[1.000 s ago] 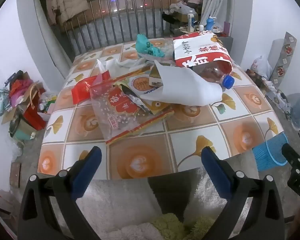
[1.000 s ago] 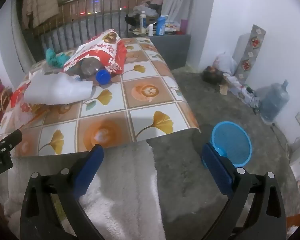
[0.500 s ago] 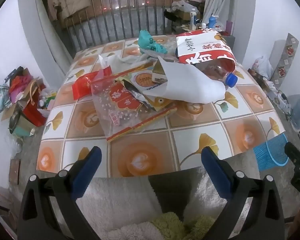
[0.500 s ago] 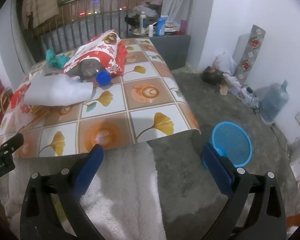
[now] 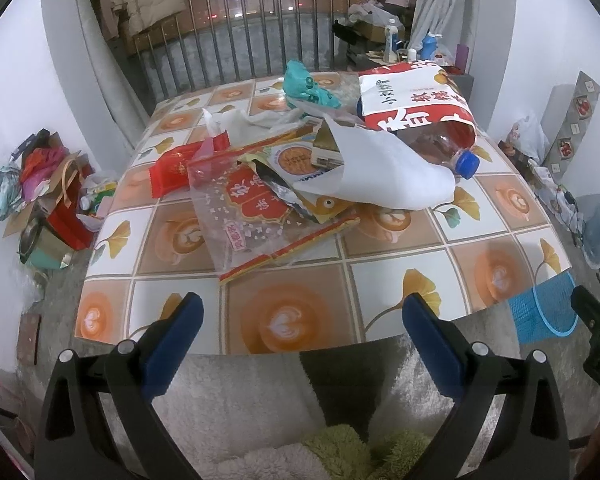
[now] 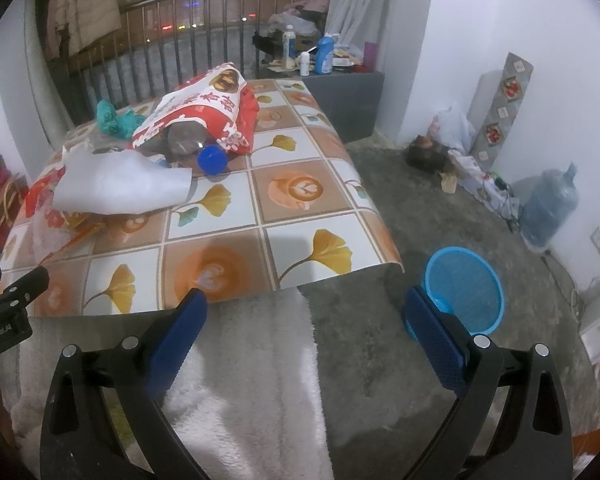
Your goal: Collect trash
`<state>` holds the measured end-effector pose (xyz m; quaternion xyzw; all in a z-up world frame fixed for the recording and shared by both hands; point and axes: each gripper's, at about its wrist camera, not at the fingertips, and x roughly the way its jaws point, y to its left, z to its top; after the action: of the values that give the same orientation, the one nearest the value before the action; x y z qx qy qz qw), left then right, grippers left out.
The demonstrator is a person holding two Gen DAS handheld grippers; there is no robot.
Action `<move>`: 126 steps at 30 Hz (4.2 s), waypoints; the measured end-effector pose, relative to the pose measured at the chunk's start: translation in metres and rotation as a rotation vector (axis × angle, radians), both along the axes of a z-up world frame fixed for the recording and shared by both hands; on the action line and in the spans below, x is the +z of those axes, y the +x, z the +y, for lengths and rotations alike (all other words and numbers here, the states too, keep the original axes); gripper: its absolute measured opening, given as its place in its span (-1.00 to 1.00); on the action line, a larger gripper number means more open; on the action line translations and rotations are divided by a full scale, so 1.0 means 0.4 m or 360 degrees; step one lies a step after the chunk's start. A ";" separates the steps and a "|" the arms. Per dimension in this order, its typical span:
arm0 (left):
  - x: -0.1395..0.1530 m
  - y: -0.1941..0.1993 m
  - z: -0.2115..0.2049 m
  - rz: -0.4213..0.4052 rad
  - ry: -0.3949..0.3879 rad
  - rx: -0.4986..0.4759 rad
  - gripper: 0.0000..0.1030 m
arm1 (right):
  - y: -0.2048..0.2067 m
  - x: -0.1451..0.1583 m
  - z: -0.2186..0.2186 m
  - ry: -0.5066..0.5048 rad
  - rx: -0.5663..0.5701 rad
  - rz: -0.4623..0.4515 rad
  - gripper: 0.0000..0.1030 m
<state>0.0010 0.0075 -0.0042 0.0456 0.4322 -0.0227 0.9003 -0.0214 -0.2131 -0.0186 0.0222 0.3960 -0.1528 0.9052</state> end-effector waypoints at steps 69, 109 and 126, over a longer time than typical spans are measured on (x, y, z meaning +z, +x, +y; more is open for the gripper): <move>0.028 0.072 0.150 -0.0158 -0.0098 0.0057 0.89 | 0.100 0.042 0.066 0.0035 0.0269 -0.0139 0.84; 0.007 0.141 0.286 -0.0337 -0.0821 -0.0220 0.65 | 0.263 0.048 -0.044 0.0866 0.0341 -0.0143 0.19; -0.114 0.242 0.391 -0.0031 -0.1163 -0.0029 -0.37 | 0.316 -0.106 -0.008 0.1765 0.0391 0.0178 0.13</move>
<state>0.0978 0.1639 -0.0498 -0.2749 0.3866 -0.1833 0.8610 0.1051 -0.2164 -0.0612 0.4396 0.4638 0.1833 0.7470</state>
